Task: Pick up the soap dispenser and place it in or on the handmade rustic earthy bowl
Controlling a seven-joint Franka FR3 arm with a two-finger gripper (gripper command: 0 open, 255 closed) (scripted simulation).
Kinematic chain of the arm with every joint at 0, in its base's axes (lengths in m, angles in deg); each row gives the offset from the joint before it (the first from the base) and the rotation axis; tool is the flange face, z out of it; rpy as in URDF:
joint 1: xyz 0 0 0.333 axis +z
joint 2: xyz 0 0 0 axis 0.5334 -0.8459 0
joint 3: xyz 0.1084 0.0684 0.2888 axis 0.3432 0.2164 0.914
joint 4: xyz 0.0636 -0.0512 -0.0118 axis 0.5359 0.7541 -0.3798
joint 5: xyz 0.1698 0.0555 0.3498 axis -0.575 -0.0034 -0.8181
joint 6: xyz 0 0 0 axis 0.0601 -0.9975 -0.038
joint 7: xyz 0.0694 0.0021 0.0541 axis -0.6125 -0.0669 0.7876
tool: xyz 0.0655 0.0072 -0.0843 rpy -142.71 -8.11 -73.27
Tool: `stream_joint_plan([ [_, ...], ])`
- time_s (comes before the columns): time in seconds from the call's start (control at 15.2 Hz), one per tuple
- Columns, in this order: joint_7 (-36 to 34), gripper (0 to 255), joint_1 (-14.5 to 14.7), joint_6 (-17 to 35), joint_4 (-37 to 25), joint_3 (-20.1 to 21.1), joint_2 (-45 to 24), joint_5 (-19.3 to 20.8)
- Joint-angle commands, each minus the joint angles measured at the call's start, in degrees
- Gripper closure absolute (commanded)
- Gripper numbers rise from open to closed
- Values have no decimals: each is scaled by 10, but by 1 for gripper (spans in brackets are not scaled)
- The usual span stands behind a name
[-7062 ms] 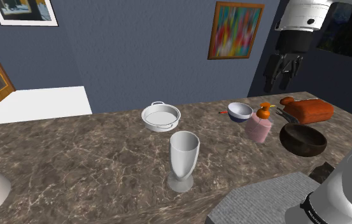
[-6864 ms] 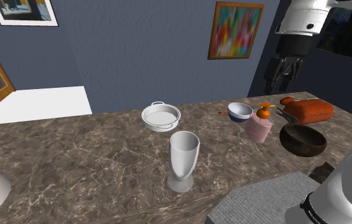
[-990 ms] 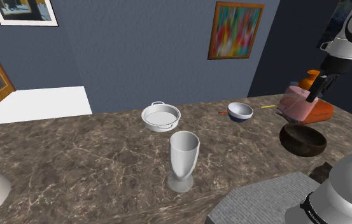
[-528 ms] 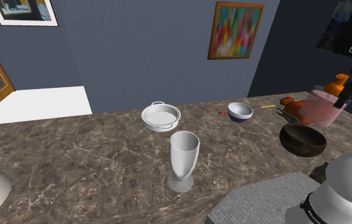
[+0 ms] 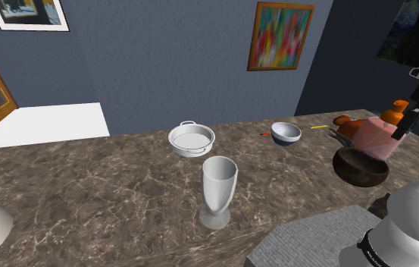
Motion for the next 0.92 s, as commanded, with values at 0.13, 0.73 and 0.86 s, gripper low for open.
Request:
stream_joint_plan([
  [0.13,-2,255,-4,31,28,-15,-3,13],
  [0.73,-3,255,-7,55,48,-27,-7,24],
  [0.86,-3,0,-7,55,48,-27,-7,24],
])
